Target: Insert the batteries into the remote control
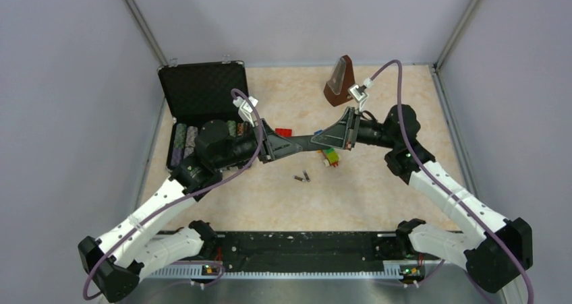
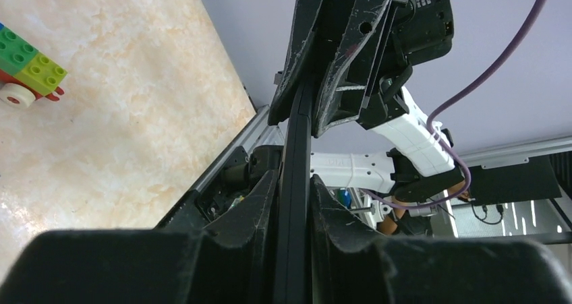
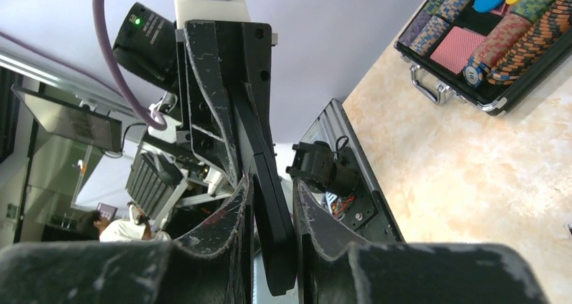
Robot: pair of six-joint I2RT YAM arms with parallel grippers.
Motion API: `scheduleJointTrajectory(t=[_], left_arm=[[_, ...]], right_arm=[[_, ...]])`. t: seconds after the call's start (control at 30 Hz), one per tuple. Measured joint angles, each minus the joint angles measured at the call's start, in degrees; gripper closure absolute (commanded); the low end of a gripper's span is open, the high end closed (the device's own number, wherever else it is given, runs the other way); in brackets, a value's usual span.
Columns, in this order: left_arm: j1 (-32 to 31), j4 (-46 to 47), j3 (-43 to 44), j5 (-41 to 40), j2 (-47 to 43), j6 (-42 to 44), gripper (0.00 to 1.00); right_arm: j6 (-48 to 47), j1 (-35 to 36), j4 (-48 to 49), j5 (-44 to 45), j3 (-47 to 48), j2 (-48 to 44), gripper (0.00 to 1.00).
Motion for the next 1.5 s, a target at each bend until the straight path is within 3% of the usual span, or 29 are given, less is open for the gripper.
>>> scheduleJointTrajectory(t=[0.2, 0.4, 0.57, 0.77, 0.97, 1.3, 1.5], left_arm=[[2.84, 0.92, -0.52, 5.53, -0.02, -2.82, 1.00], [4.07, 2.25, -1.75, 7.39, -0.02, -4.68, 1.00], [6.38, 3.67, -1.22, 3.93, -0.13, -4.33, 1.00], [6.45, 0.87, 1.33, 2.60, 0.85, -1.90, 1.00], [6.45, -3.28, 1.95, 2.67, 2.93, 0.46, 1.00], [6.45, -6.43, 2.14, 3.98, 3.58, 1.86, 1.00], [6.45, -6.99, 2.29, 5.31, 4.57, 2.16, 1.00]], right_arm=[[1.64, 0.00, 5.18, -1.95, -1.62, 0.28, 0.91], [4.72, -0.15, 9.27, -2.73, -3.34, 1.14, 0.58], [4.07, -0.98, 3.80, -3.78, -3.17, 1.62, 0.41], [2.95, -0.98, -4.66, -2.82, -2.14, 2.62, 0.35], [1.36, -0.98, -7.39, -0.63, -1.62, 2.56, 0.16], [-1.33, -1.05, -8.37, 3.21, 0.20, 2.51, 0.18], [-2.32, -1.07, -8.02, 6.27, 0.11, 4.50, 0.29]])
